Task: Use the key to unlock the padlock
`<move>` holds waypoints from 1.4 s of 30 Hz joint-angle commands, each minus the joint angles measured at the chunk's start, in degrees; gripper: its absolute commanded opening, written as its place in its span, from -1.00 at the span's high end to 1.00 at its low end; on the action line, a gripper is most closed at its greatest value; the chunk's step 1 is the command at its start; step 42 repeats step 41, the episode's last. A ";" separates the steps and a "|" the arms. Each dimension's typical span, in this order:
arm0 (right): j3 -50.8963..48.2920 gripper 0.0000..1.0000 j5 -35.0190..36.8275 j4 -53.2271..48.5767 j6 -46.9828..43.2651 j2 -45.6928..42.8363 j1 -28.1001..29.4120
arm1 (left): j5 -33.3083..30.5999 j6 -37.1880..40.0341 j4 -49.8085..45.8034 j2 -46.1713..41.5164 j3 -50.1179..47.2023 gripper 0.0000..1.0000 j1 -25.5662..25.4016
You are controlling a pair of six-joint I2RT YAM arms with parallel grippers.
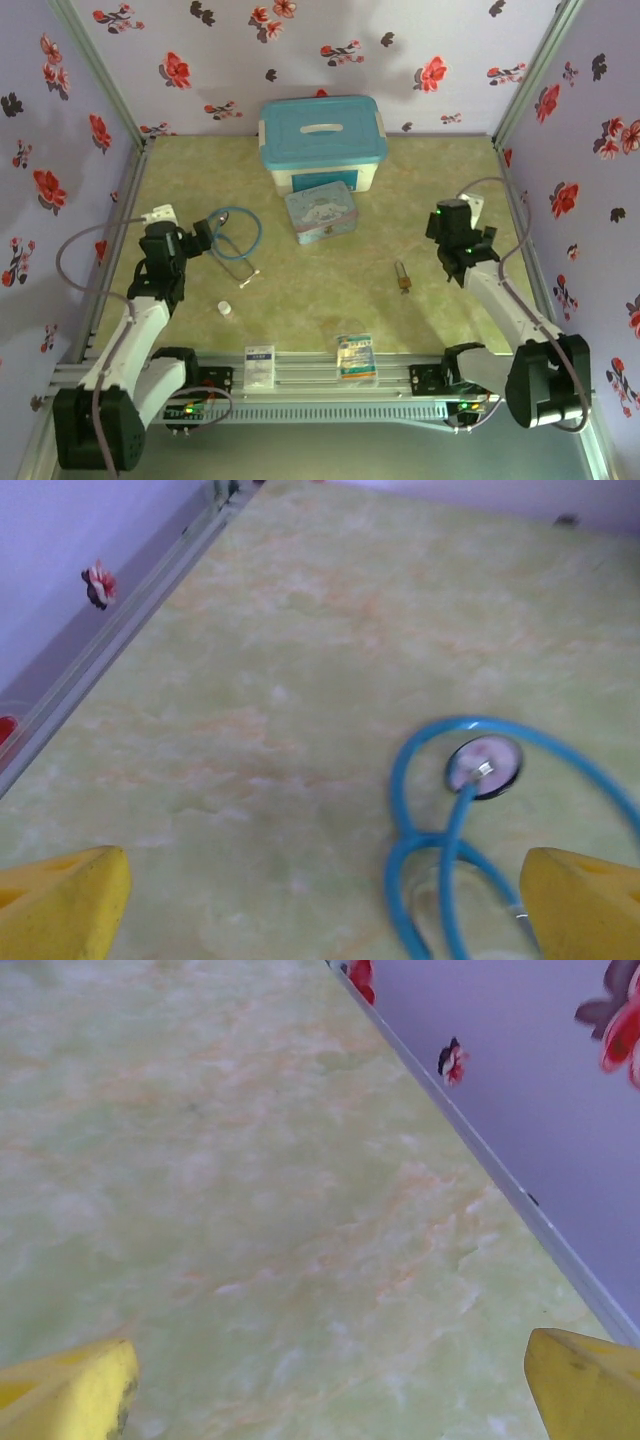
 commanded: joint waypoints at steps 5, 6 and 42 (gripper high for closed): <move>-9.37 -0.99 0.27 35.34 -6.00 11.06 -2.80 | 1.44 5.50 28.38 12.58 -5.52 -0.99 5.08; -9.62 -0.98 -0.08 35.16 -4.63 10.58 -3.18 | 2.53 5.39 31.48 14.72 -5.89 -0.99 5.47; -11.90 -0.99 -13.75 53.77 -6.10 22.38 -6.30 | 9.87 8.13 44.16 29.63 -3.94 -0.99 4.48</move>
